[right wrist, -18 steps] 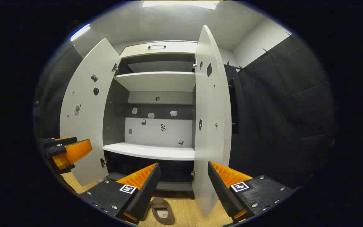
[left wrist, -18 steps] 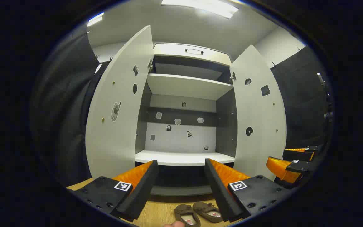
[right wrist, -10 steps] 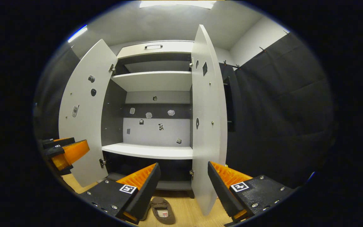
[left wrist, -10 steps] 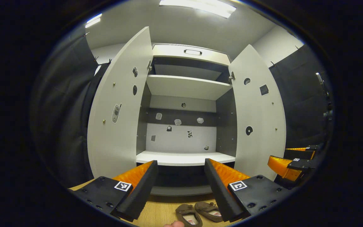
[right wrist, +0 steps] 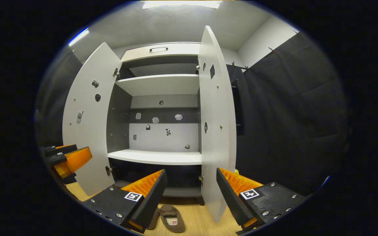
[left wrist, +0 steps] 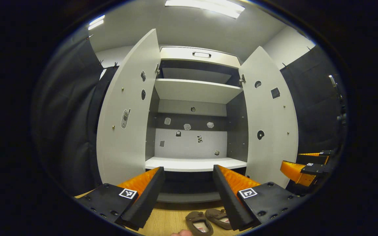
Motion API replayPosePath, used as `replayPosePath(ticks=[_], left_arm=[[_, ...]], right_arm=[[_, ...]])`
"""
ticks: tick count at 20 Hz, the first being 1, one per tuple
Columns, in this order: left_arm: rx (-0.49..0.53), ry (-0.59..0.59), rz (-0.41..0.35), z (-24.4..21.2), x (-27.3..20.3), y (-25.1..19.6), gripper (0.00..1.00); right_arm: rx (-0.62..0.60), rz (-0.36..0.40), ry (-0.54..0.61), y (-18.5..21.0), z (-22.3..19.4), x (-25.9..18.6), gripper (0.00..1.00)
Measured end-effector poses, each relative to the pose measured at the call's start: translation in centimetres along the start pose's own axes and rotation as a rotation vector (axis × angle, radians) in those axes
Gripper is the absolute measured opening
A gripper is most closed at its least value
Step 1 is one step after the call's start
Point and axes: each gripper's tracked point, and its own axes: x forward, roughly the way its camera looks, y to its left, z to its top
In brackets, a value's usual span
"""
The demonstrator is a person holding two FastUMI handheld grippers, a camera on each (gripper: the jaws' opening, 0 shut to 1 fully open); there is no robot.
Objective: Grab one shoe with the right hand and put it into the shoe cabinet, grab the other shoe with the left hand and put it into the shoe cabinet; then close the right door with the right hand and the left door with the left hand.
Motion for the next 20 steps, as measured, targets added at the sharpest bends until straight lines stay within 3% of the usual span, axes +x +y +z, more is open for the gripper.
replayPosePath(ticks=[14,20], left_arm=[[0.003,0.013,0.035,0.0,-1.7,1.4,0.96],[-0.004,0.018,0.066,0.0,-2.7,2.7,0.96]], right_arm=[[-0.012,0.048,0.022,1.0,-0.3,1.5,0.92],[-0.084,0.094,0.146,2.4,-6.7,4.9,0.93]])
